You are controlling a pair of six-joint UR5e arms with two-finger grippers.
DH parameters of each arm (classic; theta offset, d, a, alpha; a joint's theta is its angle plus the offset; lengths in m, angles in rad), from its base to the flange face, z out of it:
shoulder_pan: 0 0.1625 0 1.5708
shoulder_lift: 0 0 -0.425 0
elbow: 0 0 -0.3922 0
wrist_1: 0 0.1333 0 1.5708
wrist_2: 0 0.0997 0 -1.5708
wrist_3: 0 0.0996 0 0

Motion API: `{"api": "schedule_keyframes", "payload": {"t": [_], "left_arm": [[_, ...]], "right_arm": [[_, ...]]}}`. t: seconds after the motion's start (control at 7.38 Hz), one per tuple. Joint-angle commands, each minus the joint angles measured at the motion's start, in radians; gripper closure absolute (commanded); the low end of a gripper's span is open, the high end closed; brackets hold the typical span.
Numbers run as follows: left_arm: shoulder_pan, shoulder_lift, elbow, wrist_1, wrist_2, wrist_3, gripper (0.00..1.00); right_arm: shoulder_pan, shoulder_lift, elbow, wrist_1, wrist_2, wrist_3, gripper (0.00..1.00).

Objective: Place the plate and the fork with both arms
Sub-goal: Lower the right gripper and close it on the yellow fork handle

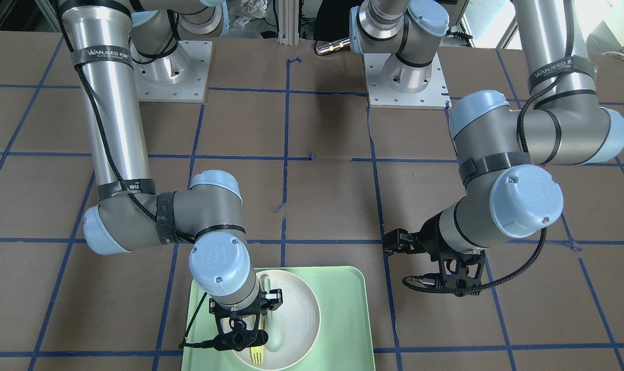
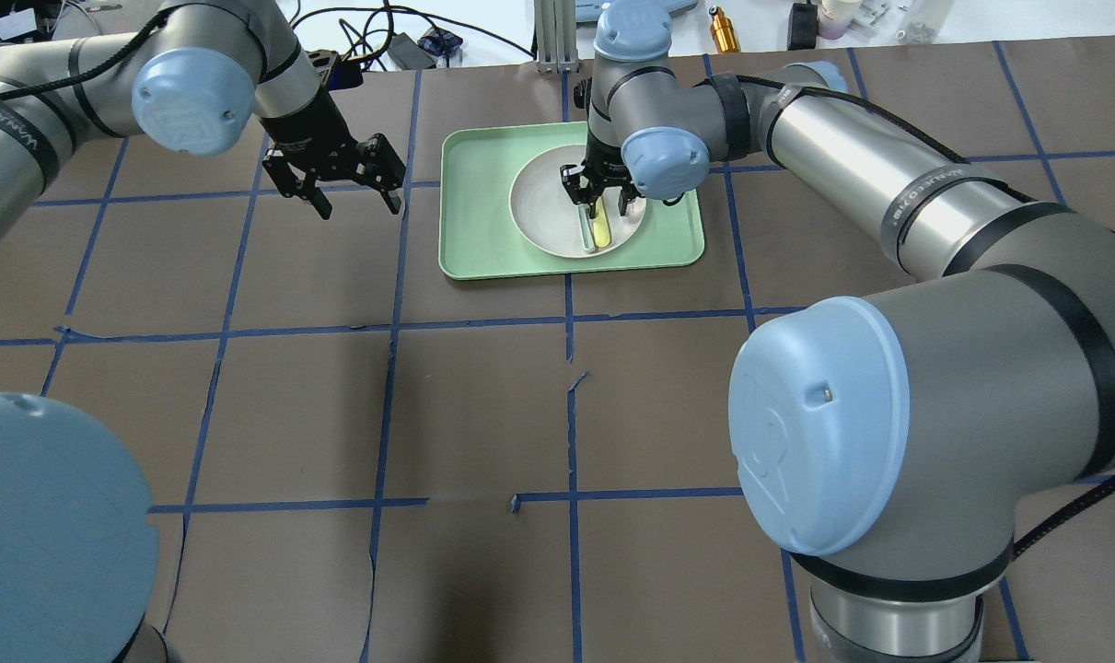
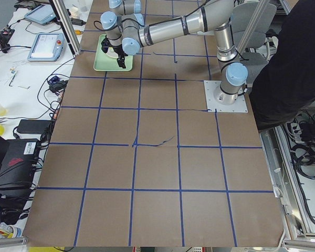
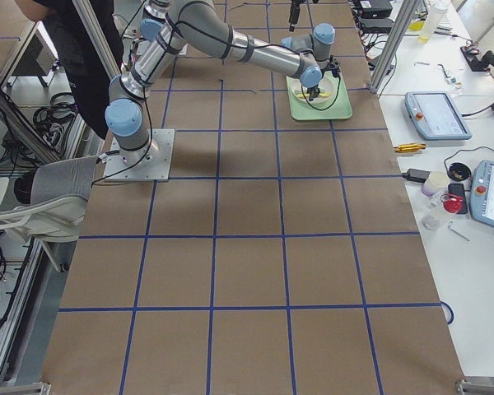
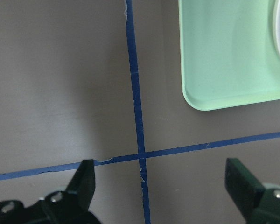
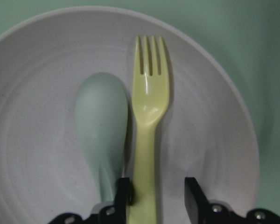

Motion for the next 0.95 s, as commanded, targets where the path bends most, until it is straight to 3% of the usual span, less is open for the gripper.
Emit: {"api": "schedule_keyframes", "payload": {"t": [0.0,0.14,0.27,0.81], "left_arm": [[0.0,-0.001,0.0,0.0,0.0,0.0,0.0],[0.0,-0.001,0.0,0.0,0.0,0.0,0.0],[0.0,-0.001,0.0,0.0,0.0,0.0,0.0],[0.0,0.0,0.002,0.001,-0.002,0.0,0.0]], "right_arm": [[0.0,0.001,0.002,-0.001,-0.002,0.0,0.52],[0.0,-0.001,0.001,-0.001,-0.003,0.0,0.87],[0.0,-0.004,0.005,0.002,0.0,0.001,1.0],[-0.002,-0.045,-0.004,0.009,0.0,0.035,1.0]]}}
